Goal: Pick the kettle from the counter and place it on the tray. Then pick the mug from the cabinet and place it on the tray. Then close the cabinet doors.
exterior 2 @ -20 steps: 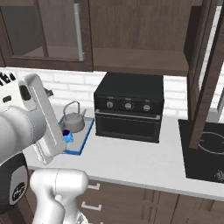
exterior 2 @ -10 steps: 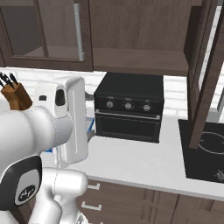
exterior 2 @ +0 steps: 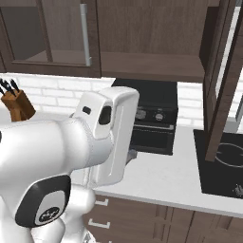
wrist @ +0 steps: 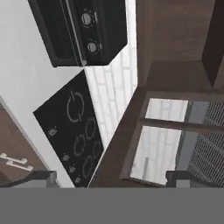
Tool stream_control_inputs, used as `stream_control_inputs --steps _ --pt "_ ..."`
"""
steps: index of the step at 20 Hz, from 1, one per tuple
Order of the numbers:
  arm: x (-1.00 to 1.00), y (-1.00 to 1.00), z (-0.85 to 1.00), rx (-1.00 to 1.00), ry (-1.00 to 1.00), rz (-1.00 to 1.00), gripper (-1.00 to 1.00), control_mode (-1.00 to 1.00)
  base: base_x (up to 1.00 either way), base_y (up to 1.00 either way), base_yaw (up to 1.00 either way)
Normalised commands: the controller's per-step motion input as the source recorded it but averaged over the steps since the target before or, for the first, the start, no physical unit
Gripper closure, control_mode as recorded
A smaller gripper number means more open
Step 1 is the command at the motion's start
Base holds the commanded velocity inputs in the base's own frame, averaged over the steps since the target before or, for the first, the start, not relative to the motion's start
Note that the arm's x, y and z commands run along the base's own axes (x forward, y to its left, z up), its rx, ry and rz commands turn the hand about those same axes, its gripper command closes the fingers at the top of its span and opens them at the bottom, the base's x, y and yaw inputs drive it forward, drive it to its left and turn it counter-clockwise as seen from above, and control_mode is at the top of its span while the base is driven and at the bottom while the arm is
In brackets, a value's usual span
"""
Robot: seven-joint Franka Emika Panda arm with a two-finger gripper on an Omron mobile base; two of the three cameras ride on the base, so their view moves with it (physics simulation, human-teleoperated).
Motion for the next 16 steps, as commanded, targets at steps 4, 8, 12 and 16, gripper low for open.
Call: stream_control_inputs --steps 4,8,12,16 --pt "-0.36 -0.64 0.13 0.13 0.00 -0.13 -1.00 -1.00 0.00 0.00 0.00" --pt "-0.33 -0.58 0.04 0.07 0.00 -0.05 -1.00 -1.00 0.00 0.00 0.00" --pt "-0.11 -0.51 0.01 0.00 0.00 -0.04 -1.00 -1.00 0.00 0.00 0.00" --pt "-0.25 -0.45 0.15 0.00 0.00 0.00 -1.00 -1.00 0.00 0.00 0.00"
